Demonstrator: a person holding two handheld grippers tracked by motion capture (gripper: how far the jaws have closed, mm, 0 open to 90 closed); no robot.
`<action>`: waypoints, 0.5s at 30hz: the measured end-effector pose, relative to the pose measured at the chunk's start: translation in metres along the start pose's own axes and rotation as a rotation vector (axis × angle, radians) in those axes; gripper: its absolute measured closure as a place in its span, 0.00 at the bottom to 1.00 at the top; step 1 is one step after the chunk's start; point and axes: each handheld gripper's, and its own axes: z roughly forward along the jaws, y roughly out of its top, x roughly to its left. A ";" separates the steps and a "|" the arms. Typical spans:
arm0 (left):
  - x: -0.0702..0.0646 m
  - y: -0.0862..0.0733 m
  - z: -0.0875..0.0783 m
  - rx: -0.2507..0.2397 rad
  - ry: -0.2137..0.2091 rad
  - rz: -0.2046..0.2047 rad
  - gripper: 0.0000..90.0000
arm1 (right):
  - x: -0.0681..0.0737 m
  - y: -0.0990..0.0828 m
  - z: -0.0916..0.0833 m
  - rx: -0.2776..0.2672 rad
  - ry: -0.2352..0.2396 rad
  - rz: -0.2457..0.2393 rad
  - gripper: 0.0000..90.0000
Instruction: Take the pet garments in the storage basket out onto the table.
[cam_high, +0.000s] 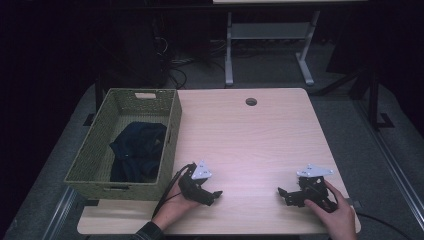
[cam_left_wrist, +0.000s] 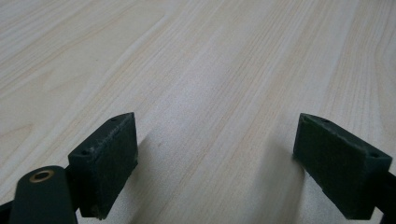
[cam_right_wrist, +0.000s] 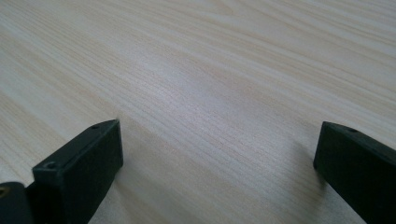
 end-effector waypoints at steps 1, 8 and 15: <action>0.000 0.000 0.000 0.001 -0.001 0.001 0.14 | 0.000 0.000 0.000 0.000 0.000 0.000 0.01; 0.000 0.002 0.000 0.011 0.001 0.002 0.15 | 0.000 0.000 0.000 0.001 0.000 -0.003 0.01; 0.001 0.004 -0.003 0.002 0.001 0.008 0.15 | 0.000 0.000 0.000 0.003 0.000 0.003 0.01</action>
